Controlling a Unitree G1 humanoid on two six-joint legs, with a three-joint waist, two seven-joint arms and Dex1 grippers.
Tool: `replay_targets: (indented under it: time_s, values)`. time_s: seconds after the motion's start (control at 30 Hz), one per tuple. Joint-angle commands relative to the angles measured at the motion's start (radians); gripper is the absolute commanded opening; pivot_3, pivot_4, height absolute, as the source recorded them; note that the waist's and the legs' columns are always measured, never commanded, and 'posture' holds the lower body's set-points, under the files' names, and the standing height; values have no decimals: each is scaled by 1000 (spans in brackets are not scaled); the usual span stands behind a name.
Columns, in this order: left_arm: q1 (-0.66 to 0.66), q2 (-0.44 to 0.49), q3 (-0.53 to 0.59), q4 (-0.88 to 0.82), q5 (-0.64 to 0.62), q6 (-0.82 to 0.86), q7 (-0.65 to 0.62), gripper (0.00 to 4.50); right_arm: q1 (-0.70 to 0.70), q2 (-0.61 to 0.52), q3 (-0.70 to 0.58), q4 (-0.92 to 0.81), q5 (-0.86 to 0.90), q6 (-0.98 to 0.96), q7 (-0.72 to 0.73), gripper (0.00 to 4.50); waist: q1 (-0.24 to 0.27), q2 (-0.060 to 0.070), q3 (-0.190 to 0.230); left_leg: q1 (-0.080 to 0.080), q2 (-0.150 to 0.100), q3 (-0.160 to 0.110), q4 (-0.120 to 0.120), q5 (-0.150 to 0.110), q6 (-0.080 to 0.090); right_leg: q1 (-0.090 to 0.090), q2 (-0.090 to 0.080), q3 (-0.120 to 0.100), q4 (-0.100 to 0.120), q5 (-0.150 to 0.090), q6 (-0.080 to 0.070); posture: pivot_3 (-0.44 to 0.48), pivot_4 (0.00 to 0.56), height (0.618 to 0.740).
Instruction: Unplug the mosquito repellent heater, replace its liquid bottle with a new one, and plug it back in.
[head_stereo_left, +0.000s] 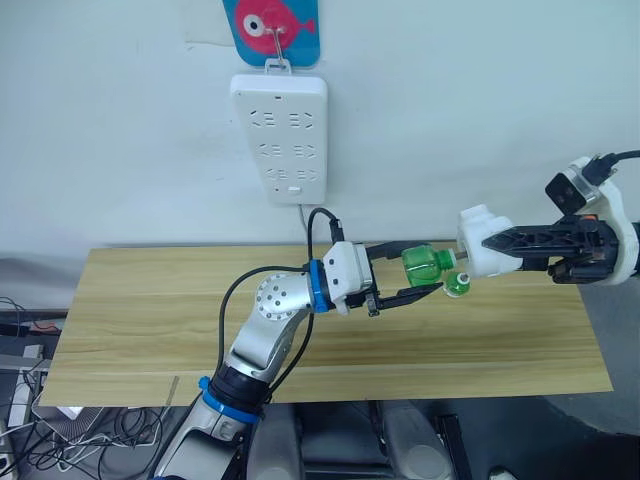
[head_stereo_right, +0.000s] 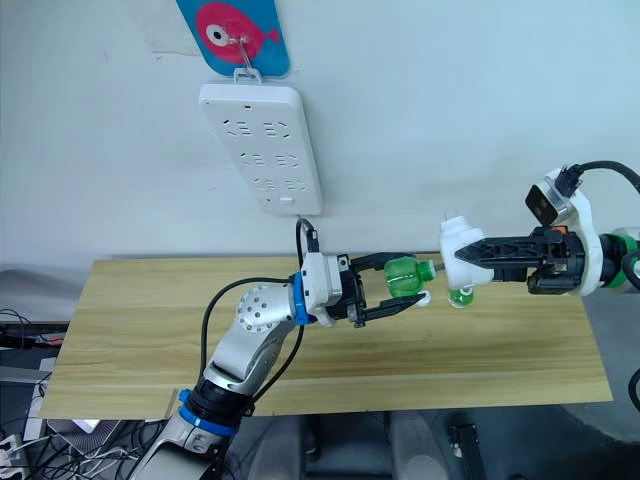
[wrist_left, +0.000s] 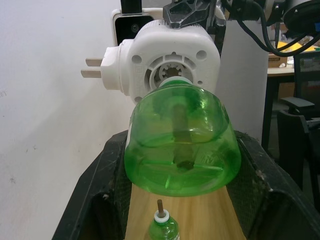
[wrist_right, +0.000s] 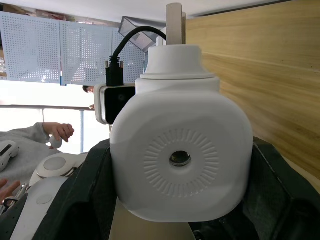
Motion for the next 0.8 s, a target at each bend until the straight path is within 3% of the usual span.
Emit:
replay_targets:
  time_s: [0.03, 0.63, 0.8]
  values:
    - [4, 0, -16, -64, -13, -17, -13, 2240, -5, -20, -32, 4, 26, -3, -3, 2975, 0, 0, 0, 0, 0, 0, 0, 0, 0, 0, 0, 0, 0, 0, 0, -268, 343, 740]
    - [-34, -10, -7, -14, 10, -18, 12, 2240, 23, -27, -37, -71, 26, -6, 30, 2975, 0, 0, 0, 0, 0, 0, 0, 0, 0, 0, 0, 0, 0, 0, 0, -271, 345, 740]
    - [-24, -3, -50, -39, 14, 14, -11, 2240, 3, 5, -28, -93, 26, -34, 4, 2975, 0, 0, 0, 0, 0, 0, 0, 0, 0, 0, 0, 0, 0, 0, 0, -272, 344, 740]
